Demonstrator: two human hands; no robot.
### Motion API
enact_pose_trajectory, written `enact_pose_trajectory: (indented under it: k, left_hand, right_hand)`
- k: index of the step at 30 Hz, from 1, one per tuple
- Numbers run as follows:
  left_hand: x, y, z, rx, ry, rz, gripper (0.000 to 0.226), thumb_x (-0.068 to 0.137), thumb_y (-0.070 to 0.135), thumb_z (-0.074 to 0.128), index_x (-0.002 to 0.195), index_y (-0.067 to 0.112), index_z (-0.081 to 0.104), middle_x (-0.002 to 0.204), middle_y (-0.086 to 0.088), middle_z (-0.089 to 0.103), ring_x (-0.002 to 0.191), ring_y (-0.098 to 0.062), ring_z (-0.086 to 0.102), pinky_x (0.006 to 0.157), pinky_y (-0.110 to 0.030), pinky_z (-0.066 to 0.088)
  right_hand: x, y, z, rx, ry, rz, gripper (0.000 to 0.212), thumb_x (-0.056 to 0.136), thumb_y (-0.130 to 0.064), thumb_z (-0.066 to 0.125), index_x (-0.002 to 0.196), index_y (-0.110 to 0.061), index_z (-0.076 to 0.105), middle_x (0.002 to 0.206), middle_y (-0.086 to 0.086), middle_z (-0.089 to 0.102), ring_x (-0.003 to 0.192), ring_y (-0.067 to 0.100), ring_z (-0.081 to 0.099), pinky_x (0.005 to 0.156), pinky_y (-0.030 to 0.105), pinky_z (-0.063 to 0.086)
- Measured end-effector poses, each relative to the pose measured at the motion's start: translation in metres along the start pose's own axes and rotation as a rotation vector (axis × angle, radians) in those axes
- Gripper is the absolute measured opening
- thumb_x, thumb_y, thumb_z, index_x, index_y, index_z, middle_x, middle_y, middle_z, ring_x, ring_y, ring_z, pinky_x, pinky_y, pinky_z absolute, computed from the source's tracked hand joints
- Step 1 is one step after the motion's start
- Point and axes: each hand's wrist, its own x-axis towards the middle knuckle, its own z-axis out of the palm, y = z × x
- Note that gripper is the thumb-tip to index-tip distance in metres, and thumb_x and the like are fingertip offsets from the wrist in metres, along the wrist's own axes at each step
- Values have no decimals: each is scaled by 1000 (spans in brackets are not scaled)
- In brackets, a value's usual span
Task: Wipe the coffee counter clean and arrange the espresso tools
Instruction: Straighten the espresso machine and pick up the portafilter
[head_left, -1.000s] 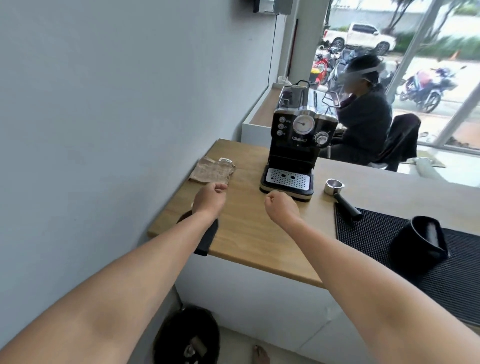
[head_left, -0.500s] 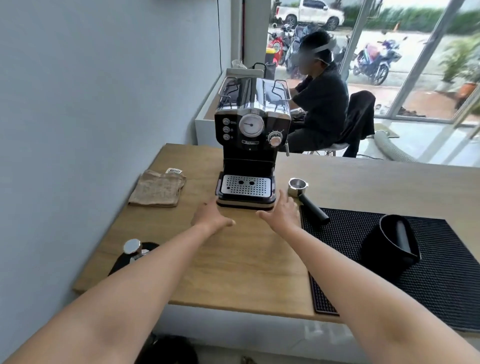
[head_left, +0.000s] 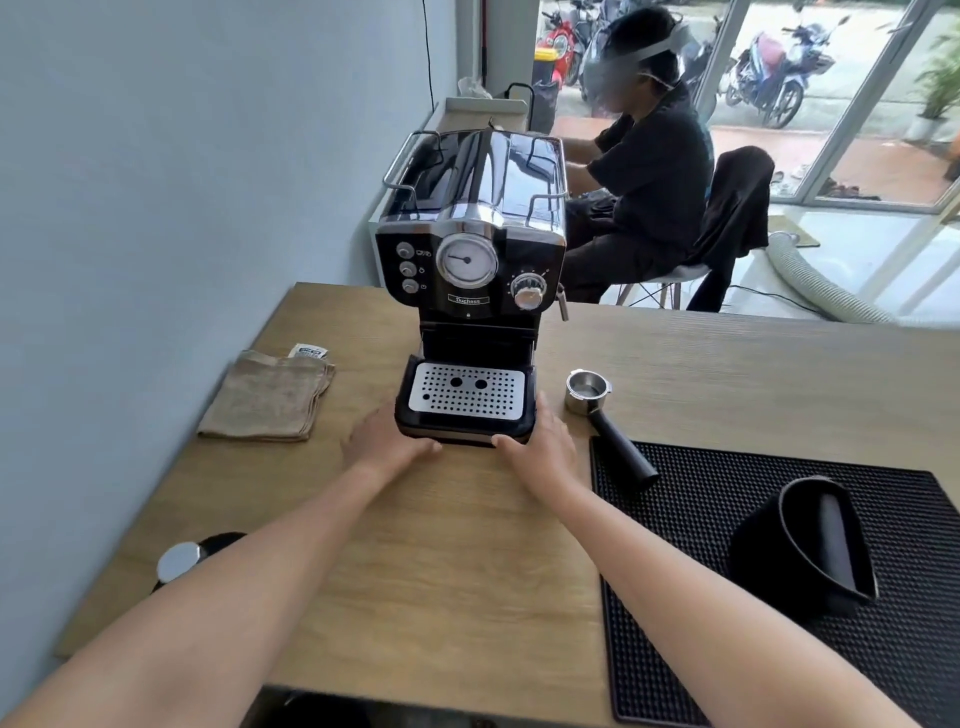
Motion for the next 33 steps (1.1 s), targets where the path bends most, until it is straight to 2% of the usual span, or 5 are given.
enact_pose_trajectory:
  k: [6, 14, 18, 23, 33]
  left_hand:
    - [-8, 8, -13, -111, 68, 40, 62, 66, 51, 82, 121, 29, 63, 118, 4, 71, 117, -25, 61, 98, -46, 47]
    - [5, 7, -21, -217, 36, 137, 60, 68, 53, 82, 121, 33, 63, 117, 11, 67, 114, -12, 59, 91, -32, 47]
    - [22, 17, -27, -214, 8, 171, 68, 67, 60, 78, 127, 33, 62, 122, 11, 67, 116, -13, 60, 94, -32, 48]
    - [38, 26, -25, -283, 15, 159, 54, 73, 50, 80, 121, 29, 67, 113, 10, 71, 104, -12, 64, 87, -29, 49]
    - [58, 27, -21, -331, -39, 99, 45, 76, 43, 81, 117, 29, 67, 104, 14, 68, 92, -4, 58, 72, -17, 39]
  right_hand:
    - [3, 0, 2, 71, 22, -1, 81, 82, -41, 72, 151, -31, 30, 150, -9, 45, 135, 18, 45, 110, 39, 39]
    - [7, -7, -4, 126, 26, 35, 68, 79, -42, 72, 140, -41, 40, 126, -15, 63, 117, 14, 59, 95, 37, 48]
    - [20, -16, -12, 130, 21, 48, 65, 83, -33, 72, 140, -38, 41, 110, -10, 62, 106, 18, 61, 79, 29, 41]
    - [43, -24, -13, 140, 10, 57, 68, 80, -33, 74, 140, -33, 42, 122, -5, 63, 111, 18, 60, 88, 33, 47]
    - [60, -27, -13, 115, -14, 42, 59, 82, -25, 75, 136, -27, 50, 115, -7, 68, 100, 14, 59, 82, 29, 41]
